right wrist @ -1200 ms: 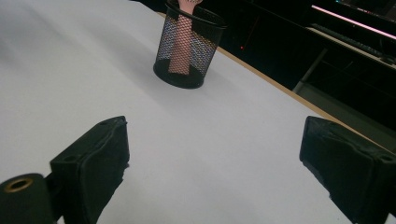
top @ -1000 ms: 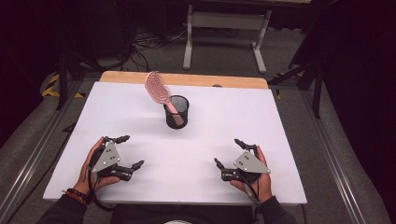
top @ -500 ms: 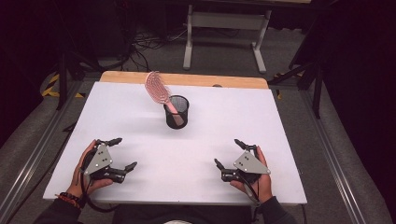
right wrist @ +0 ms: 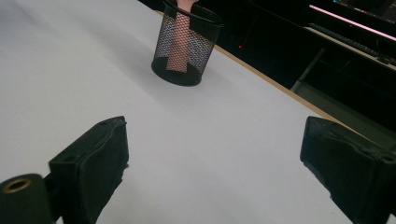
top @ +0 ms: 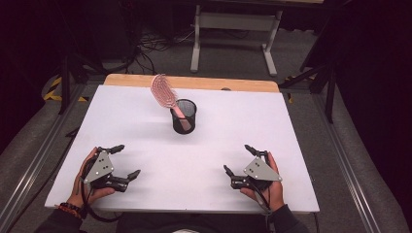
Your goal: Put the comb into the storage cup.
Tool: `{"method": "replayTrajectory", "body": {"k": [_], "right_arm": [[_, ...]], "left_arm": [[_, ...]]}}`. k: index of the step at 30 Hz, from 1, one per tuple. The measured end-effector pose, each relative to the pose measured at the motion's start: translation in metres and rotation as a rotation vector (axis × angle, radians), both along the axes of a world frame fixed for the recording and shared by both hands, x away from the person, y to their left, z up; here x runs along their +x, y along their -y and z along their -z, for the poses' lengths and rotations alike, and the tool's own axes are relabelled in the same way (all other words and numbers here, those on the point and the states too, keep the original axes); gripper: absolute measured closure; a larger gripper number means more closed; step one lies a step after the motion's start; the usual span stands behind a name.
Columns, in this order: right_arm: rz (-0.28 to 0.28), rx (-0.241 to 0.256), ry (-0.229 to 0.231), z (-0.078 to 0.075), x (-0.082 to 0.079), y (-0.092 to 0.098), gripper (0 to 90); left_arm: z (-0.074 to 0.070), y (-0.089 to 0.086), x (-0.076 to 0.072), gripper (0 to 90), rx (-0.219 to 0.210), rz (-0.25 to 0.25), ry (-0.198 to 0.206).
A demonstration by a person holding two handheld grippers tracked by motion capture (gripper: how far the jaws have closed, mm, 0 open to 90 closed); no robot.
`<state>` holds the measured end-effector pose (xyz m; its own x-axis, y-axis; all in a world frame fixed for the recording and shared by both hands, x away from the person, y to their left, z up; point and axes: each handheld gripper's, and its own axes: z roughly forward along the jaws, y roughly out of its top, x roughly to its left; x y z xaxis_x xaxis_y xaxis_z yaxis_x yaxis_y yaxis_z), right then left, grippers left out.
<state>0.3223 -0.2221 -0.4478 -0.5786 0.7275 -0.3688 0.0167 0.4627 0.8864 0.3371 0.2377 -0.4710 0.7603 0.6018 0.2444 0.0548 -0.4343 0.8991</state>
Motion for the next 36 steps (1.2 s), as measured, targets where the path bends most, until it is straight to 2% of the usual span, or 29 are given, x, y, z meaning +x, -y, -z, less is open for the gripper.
{"method": "replayTrajectory", "body": {"k": [3,9,15,36], "right_arm": [[0.001,0.005,0.005,-0.0014,-0.0001,0.0013,8.6],[-0.004,0.01,0.004,-0.0024,-0.0001,0.0013,8.5],[-0.006,0.01,0.008,-0.0026,-0.0005,0.0017,8.6],[-0.009,0.0,0.005,-0.0024,-0.0019,-0.003,9.1]], "left_arm": [[0.0004,0.0013,-0.0003,4.8,0.008,-0.001,-0.001],[-0.0001,0.0005,-0.0013,4.8,-0.008,-0.006,-0.007],[-0.0001,0.0006,-0.0007,4.9,-0.002,-0.01,-0.004],[0.0016,0.0017,-0.0003,5.0,0.0,0.006,-0.012]]}}
